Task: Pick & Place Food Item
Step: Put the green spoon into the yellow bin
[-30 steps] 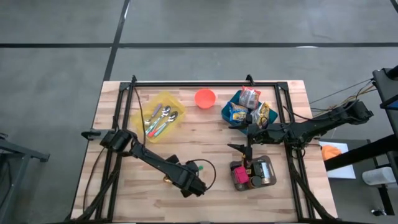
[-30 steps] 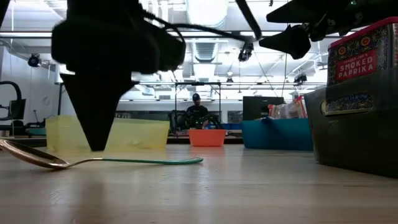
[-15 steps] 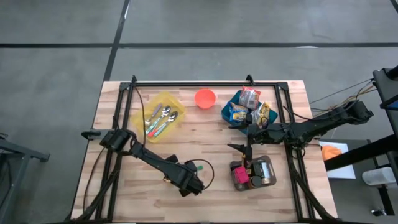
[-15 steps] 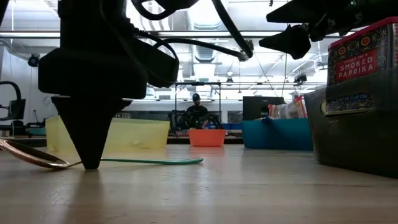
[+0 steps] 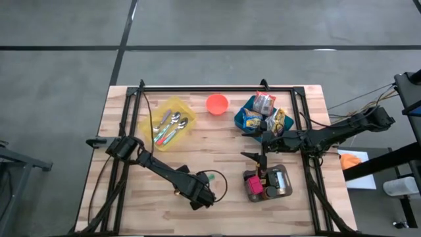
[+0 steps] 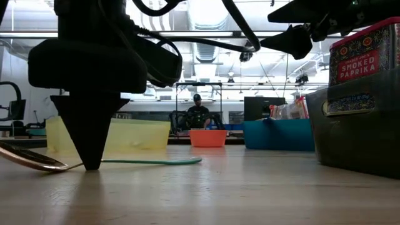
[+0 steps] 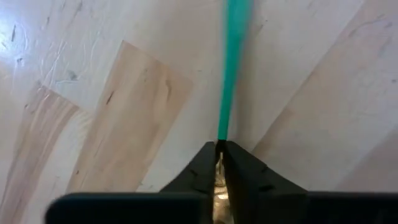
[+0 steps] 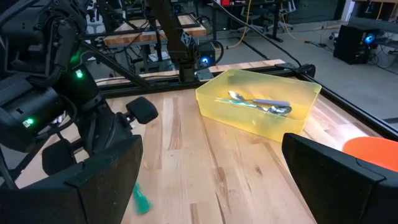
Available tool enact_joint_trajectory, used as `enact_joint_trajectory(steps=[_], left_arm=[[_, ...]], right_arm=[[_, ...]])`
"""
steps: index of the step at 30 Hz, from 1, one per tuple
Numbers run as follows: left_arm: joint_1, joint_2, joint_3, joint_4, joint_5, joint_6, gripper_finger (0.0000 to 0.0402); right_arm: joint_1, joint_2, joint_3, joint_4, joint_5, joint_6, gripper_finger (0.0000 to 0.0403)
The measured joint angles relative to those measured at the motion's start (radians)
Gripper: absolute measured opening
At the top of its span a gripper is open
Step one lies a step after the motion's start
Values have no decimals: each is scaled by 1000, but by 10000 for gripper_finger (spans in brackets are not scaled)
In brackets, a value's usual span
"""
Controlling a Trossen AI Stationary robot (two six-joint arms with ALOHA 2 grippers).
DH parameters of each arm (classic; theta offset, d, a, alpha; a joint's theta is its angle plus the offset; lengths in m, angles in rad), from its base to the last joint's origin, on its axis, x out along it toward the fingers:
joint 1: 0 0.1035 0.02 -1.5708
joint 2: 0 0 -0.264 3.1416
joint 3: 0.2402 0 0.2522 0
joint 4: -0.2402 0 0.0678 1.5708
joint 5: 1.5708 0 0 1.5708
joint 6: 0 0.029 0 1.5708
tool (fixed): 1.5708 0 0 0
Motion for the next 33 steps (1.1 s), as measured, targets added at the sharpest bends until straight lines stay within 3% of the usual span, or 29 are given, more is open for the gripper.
enact_joint_trajectory(steps=[3,19,26,33], left_arm=[[0,0,0,-1,0,0,8],[5,-72,-4,9,-26,-8,7],[3,-181,-9,0,-153,-6,7],[5,-284,-8,-95,-375,-4,6]], right_arm=[[0,0,0,0,0,0,381],[0,0,0,0,0,0,381],[0,0,0,-5,0,0,381],[0,0,0,-11,0,0,381]])
